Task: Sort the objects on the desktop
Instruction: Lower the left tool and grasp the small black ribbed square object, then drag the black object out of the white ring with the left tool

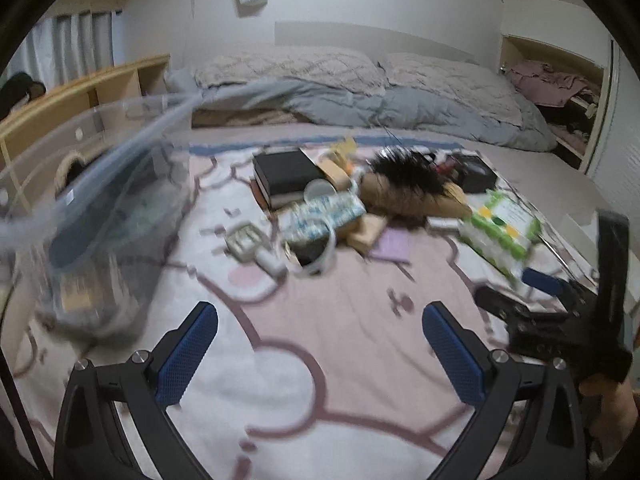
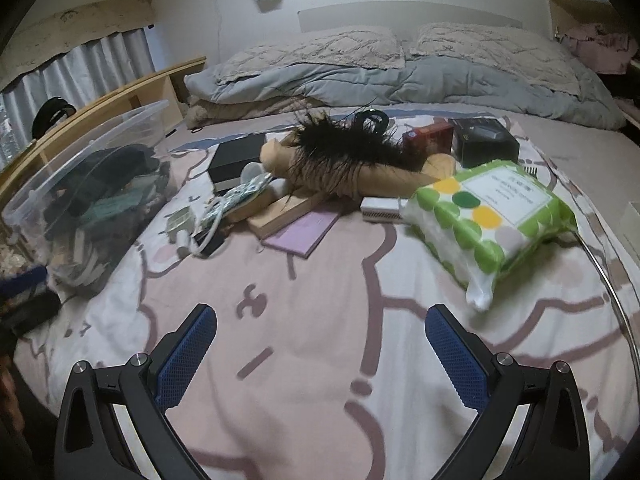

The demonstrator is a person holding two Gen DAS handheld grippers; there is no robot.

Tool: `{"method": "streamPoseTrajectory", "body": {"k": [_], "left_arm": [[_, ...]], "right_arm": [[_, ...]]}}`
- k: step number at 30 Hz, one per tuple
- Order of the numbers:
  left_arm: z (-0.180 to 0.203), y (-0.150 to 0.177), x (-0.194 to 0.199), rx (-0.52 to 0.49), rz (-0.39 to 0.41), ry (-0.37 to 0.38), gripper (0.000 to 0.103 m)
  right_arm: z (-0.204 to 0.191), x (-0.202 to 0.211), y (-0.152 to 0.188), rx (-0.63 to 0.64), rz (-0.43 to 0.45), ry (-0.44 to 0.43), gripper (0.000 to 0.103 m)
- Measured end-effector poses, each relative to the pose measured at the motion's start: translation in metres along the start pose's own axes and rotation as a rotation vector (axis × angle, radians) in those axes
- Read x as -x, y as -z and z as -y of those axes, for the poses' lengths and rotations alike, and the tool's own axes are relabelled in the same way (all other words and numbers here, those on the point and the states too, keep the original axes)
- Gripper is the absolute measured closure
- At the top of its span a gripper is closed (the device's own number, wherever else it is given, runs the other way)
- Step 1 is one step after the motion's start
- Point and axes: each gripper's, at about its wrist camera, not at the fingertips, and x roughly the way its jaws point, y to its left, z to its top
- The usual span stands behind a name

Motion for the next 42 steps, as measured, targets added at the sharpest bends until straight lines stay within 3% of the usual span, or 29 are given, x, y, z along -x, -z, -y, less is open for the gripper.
{"method": "streamPoseTrajectory", "body": {"k": [7, 11, 19, 23, 25, 32, 34, 38, 42], "left_arm": [[-0.019, -0.03, -0.041, 0.049, 0.007, -0.054, 0.0], [-0.026, -0.036, -0.073, 0.072, -0.03, -0.068, 0.0], [-0.041, -0.04, -0.132, 0.093, -0.11, -0.121, 0.0], [-0.043, -0.039, -0.15, 0.117, -0.134, -0.028, 0.003], [-0.04, -0.038, -0.157, 0.121, -0.152, 0.009, 0.022], [-0.032, -0.039, -0.164, 0.141, -0.154, 0.138, 0.048], [-0.032, -0.04, -0.168, 0.152, -0.157, 0.166, 0.061], [-0.034, -0.035, -0.184, 0.167, -0.201, 0.185, 0.078], [-0.039, -0.032, -0.189, 0.188, -0.206, 0.203, 0.078]], "right_arm": [[0.003, -0.008, -0.016, -0.009, 0.093, -0.025, 0.0], [-0.001, -0.014, -0.026, 0.0, 0.147, -0.049, 0.0], [-0.006, -0.039, -0.019, -0.008, 0.048, -0.082, 0.0], [-0.01, -0.039, -0.016, 0.005, 0.038, -0.08, 0.0], [-0.01, -0.038, -0.016, 0.007, 0.039, -0.078, 0.0], [-0.007, -0.04, -0.014, -0.018, 0.016, -0.094, 0.0], [-0.007, -0.04, -0.013, -0.021, 0.013, -0.092, 0.0], [-0.007, -0.039, -0.012, -0.017, 0.014, -0.105, 0.0], [-0.007, -0.04, -0.013, -0.019, 0.011, -0.109, 0.0]]}}
